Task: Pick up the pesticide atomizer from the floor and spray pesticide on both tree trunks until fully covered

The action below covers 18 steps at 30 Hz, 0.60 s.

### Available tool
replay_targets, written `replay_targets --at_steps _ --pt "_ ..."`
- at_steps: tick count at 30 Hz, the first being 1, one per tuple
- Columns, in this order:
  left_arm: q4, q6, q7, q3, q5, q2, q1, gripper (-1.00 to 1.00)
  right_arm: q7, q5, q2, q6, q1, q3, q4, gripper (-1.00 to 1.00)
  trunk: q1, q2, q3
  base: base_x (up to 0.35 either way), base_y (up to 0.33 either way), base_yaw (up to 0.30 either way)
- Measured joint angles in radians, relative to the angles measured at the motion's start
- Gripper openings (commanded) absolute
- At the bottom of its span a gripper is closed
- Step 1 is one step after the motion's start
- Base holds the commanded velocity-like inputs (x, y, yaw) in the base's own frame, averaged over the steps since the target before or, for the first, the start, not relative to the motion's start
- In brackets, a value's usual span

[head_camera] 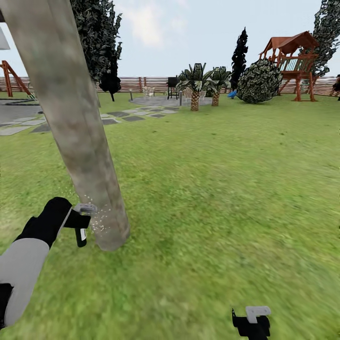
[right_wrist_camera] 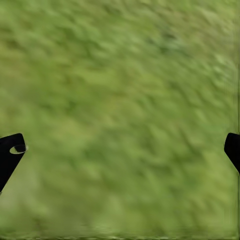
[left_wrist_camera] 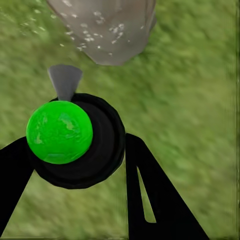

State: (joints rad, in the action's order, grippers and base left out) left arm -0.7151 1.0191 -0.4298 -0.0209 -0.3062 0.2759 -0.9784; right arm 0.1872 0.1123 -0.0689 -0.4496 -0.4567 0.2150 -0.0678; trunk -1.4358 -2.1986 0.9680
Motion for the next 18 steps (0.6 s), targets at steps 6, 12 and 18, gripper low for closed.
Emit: replay_targets --at_steps 6,12,18 --pt "-0.01 0.0 0.0 0.0 -0.002 -0.003 -0.006 -1.0 0.0 0.0 0.0 0.0 0.0 0.0 0.0 1.0 0.0 0.0 0.0 -0.087 -0.015 0.0" --pt "0.001 -0.001 0.001 0.0 -0.014 0.021 -0.011 -1.0 0.001 0.0 0.0 0.0 0.0 0.001 0.0 1.0 0.0 0.0 0.0 -0.001 0.0 0.069" --pt "0.0 0.001 0.0 0.0 -0.011 0.027 -0.005 -1.0 0.002 0.0 0.0 0.0 0.0 0.0 0.0 1.0 0.001 0.0 0.0 0.128 -0.11 0.069"
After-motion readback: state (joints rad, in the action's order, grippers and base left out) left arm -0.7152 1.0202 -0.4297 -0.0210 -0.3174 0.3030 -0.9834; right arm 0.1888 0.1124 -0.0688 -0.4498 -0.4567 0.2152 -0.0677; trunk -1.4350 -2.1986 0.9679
